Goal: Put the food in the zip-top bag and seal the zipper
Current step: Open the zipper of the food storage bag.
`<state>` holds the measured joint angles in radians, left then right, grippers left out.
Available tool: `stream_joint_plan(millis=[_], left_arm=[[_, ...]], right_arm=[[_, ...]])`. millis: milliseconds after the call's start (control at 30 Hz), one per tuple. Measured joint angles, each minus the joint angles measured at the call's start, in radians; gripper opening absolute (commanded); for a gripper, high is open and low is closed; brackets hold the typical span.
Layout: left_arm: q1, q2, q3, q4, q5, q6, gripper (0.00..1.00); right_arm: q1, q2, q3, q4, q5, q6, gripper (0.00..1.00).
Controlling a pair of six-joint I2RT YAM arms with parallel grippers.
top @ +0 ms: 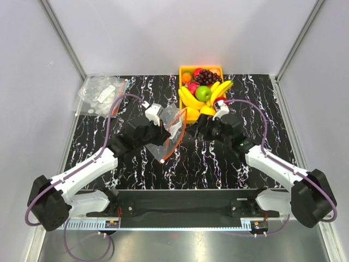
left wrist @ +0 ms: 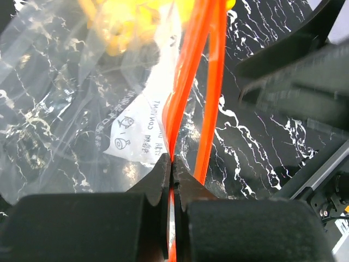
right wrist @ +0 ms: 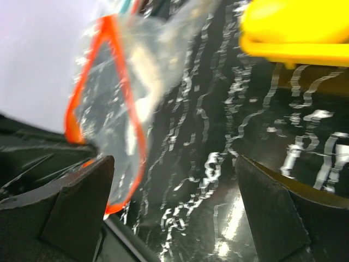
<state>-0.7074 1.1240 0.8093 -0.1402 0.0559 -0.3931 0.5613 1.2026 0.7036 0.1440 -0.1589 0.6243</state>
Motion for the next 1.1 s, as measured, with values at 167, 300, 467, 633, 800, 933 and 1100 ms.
stream_joint_plan(millis=[167, 300, 467, 633, 800, 933, 1100], left_arm=[[0.001, 0.004, 0.01, -0.005, 0.009, 0.0, 0.0], [0.001, 0.004, 0.02, -0.011, 0.025, -0.001, 0.0], [0.005, 0.003, 0.022, -0.016, 0.048, -0.012, 0.0], [0.004, 0.002, 0.022, -0.014, 0.06, -0.027, 0.0], [0.01, -0.024, 0.023, -0.024, 0.005, -0.032, 0.0], [0.016, -0.048, 0.066, -0.105, -0.195, -0.001, 0.0], [0.018, -0.053, 0.107, -0.173, -0.375, 0.039, 0.0]], right_arm=[[0.094, 0.05, 0.023, 0.059, -0.002, -0.002, 1.0], [0.145, 0.115, 0.056, 0.08, 0.027, 0.001, 1.0], [0.165, 0.18, 0.09, 0.074, 0.153, 0.034, 0.99], [0.185, 0.285, 0.162, 0.039, 0.287, 0.066, 0.87], [0.209, 0.356, 0.233, -0.081, 0.451, 0.122, 0.37], [0.211, 0.36, 0.241, -0.197, 0.568, 0.167, 0.38], [0.211, 0.36, 0.24, -0.219, 0.586, 0.164, 0.32]])
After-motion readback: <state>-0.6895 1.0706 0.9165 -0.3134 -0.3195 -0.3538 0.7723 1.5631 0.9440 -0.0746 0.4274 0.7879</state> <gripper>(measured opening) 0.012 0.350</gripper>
